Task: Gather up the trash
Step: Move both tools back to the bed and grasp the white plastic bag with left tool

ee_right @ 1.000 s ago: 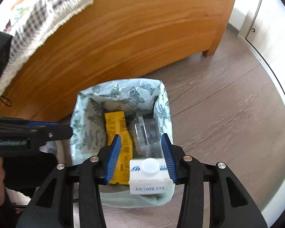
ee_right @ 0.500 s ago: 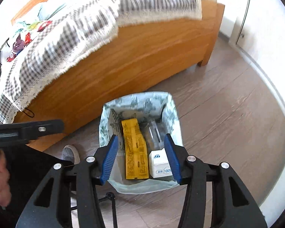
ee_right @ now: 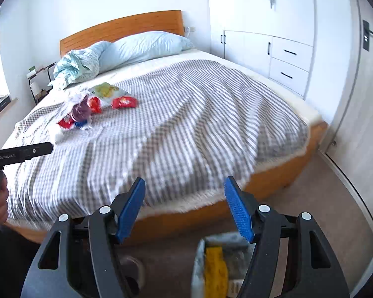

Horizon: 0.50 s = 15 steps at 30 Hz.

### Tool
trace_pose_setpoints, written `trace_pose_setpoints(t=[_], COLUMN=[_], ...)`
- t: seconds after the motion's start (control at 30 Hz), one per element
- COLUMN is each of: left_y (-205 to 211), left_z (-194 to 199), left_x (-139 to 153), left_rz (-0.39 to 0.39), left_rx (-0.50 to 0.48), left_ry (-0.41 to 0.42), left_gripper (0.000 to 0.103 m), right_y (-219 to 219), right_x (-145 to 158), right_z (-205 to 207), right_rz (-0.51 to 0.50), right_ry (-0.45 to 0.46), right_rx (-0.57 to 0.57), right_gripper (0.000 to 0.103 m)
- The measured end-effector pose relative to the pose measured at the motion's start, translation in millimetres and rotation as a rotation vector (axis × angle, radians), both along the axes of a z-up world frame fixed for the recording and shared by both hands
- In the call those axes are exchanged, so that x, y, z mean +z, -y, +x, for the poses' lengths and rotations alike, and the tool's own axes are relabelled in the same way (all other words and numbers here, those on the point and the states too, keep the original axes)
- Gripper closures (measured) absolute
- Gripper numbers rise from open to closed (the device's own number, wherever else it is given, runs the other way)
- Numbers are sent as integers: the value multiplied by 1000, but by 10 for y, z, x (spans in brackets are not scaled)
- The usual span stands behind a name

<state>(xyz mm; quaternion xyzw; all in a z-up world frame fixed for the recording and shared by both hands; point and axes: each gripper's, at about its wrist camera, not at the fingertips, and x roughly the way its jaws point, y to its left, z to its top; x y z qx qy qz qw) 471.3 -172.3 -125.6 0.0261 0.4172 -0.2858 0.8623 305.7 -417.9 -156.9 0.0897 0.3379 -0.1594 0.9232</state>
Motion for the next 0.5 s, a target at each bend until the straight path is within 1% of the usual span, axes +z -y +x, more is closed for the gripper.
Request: trace_pose_setpoints(t=[0.03,0.1,0.17,0.2,0.27,0.37,0.4,0.43,0.47,0.5], left_y=[-139,-367,-595,-693,-838,-955,-986,-1025,-1066,-1112], left_z=[189,621,1021,1228,1618,2068,2158,2239,2294,2348], left_x=[-21,-102,-147,-185,-273,-514,-605,-698,-761,-840], left_rz=[23,92,80,88,140,209,221,203,176,137], left_rx=[50,127,194,225,274,294,305,309,298,279], left_ry=[21,47,70,76,76,17,-5,-35,-69,-118], left_gripper=[34,34,34,34,34,34,35,36,41,68], right_y=[-34,-152,-318,-413,-572,-796,-869,-955,-1040,-1117], right_x=[74,160,183,185,156,62,34,15,9,-2], right_z=[164,490,832,961,1244,1649,1787,1934,2062,2204], right_rz=[-10,-4,-8,-11,5,74,81,71,57,41], right_ry=[5,42,65,70,79,84,80,72,63,53], right_rx=[-5,28,57,72,101,152,170,195,217,237], right_gripper=[39,39,39,39,39,39,39,39,39,39])
